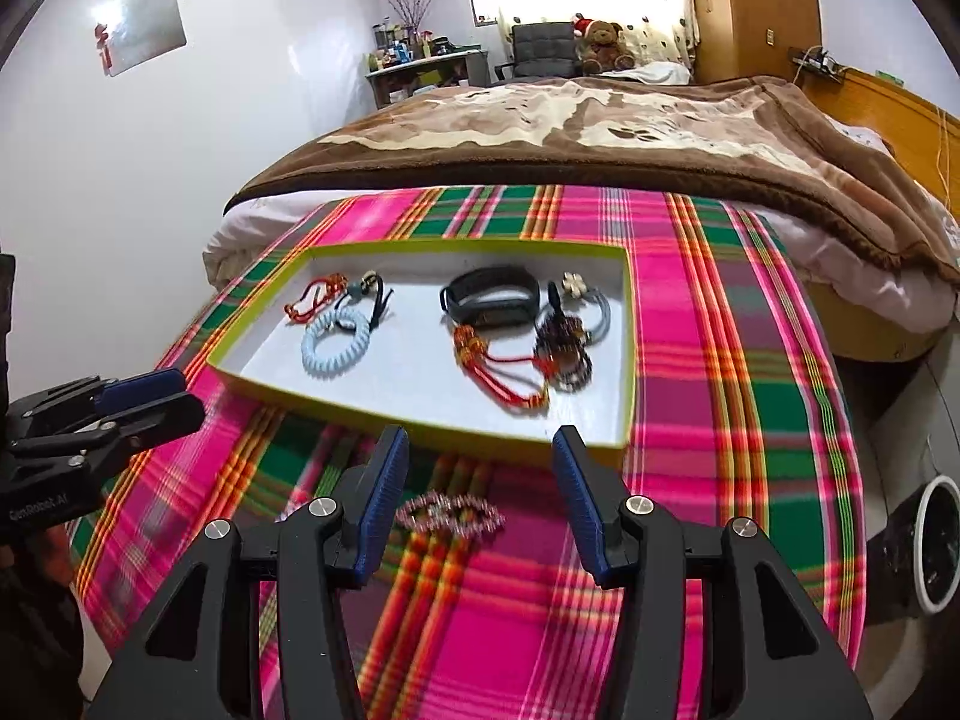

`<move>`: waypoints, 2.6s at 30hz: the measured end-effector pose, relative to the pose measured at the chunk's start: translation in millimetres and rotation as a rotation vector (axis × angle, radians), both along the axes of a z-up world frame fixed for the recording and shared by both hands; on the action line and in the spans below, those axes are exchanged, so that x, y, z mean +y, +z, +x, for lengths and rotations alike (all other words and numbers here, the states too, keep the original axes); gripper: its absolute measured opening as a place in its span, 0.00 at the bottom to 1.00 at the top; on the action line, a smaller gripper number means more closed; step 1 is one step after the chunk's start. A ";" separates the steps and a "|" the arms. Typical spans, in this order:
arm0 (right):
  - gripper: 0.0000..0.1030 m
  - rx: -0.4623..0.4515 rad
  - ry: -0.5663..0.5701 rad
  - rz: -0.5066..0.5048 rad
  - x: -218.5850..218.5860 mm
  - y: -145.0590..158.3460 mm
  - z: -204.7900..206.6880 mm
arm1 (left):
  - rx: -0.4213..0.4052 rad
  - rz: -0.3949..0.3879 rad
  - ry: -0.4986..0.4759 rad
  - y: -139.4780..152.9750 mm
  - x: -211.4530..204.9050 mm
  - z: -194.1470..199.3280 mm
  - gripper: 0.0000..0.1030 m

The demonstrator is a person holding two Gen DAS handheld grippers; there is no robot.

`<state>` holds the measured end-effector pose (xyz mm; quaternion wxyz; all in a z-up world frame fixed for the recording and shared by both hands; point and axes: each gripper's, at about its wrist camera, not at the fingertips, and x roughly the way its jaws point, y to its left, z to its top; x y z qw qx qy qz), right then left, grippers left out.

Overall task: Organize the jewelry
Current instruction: 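Grasp the pink beaded hair clip with the right gripper while the left gripper grasps the lavender coil hair tie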

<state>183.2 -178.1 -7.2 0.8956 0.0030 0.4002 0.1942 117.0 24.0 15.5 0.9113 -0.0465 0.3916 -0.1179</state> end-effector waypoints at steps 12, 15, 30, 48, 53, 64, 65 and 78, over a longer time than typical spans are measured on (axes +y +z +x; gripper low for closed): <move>0.49 0.037 0.103 0.060 -15.0 -17.4 -10.7 | 0.052 -0.055 0.018 -22.6 13.0 -25.8 0.46; 0.49 0.010 0.202 -0.002 0.6 -18.6 -11.4 | 0.066 -0.050 0.020 -26.2 12.4 -26.5 0.46; 0.50 0.064 0.378 -0.129 29.6 -46.2 19.6 | 0.101 -0.049 -0.001 -34.4 5.6 -26.1 0.46; 0.35 0.014 0.293 -0.198 28.9 -44.4 -5.4 | 0.120 -0.040 -0.034 -39.9 -10.1 -19.1 0.46; 0.35 -0.012 0.248 -0.181 21.5 -38.7 -15.4 | 0.131 -0.037 -0.049 -43.4 -15.0 -15.8 0.46; 0.35 -0.050 0.141 -0.103 -1.2 -18.9 -32.0 | 0.146 0.045 -0.105 -53.3 -42.1 -4.9 0.46; 0.35 -0.052 0.138 -0.100 -1.4 -17.8 -33.4 | 0.145 0.053 -0.101 -53.4 -43.2 -4.2 0.46; 0.35 -0.098 0.113 -0.056 -6.5 -2.3 -48.5 | 0.092 0.199 -0.075 -54.1 -54.8 -5.0 0.28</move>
